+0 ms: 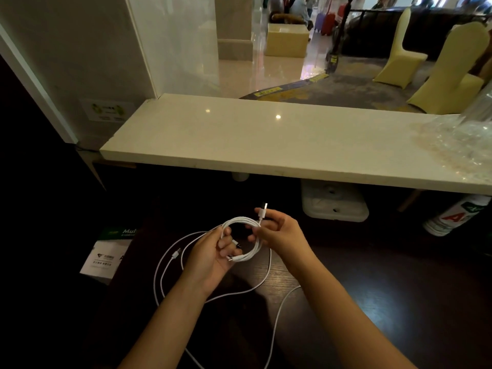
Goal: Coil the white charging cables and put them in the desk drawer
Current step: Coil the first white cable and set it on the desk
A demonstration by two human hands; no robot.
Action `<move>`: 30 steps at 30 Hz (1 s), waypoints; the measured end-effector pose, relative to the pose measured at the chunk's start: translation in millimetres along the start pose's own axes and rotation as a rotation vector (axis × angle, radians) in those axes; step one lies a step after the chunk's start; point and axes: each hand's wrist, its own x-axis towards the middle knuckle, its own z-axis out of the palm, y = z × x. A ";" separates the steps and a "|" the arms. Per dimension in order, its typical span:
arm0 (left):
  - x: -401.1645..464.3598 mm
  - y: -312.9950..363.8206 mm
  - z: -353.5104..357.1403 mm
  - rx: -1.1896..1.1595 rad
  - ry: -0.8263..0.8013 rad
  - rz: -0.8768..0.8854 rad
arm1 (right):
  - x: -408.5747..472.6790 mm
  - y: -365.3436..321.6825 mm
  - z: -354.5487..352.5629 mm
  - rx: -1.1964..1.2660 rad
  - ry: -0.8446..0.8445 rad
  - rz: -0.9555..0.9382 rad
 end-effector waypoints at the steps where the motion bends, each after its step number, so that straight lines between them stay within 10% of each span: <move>1: 0.9 -0.1 2.6 -0.027 -0.005 -0.016 | 1.0 3.5 1.1 -0.075 0.066 -0.049; 5: 7.9 2.5 5.7 -0.031 -0.041 -0.054 | -1.3 8.6 -7.1 -0.388 0.048 -0.218; 9: 17.9 4.3 2.3 0.090 -0.126 -0.100 | -8.0 -3.5 -28.7 -0.107 -0.167 -0.015; 30: 64.9 -150.4 109.2 0.546 -0.280 -0.516 | -76.6 44.7 -191.9 -0.192 0.636 0.206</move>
